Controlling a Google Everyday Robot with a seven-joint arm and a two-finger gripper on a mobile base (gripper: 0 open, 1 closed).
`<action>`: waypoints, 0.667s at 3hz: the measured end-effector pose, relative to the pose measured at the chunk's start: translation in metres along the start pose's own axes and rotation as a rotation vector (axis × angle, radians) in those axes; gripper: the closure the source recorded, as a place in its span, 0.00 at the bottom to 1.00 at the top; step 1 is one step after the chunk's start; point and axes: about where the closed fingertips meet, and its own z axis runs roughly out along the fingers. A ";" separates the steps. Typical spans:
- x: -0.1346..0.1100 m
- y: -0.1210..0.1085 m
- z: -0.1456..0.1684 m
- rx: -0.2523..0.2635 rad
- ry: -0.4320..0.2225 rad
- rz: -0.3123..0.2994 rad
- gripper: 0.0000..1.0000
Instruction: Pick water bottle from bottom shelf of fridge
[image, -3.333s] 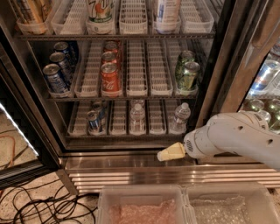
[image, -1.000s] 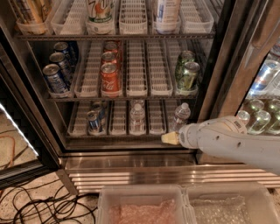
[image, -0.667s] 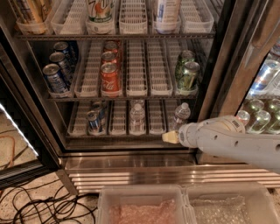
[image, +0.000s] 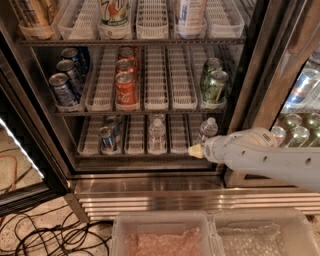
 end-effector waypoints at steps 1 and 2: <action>-0.005 -0.004 0.007 0.006 -0.010 0.006 0.32; -0.010 -0.010 0.012 0.016 -0.020 0.005 0.31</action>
Offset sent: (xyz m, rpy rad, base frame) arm 0.0238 -0.0051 -0.0083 -0.0146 -0.0364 -0.0334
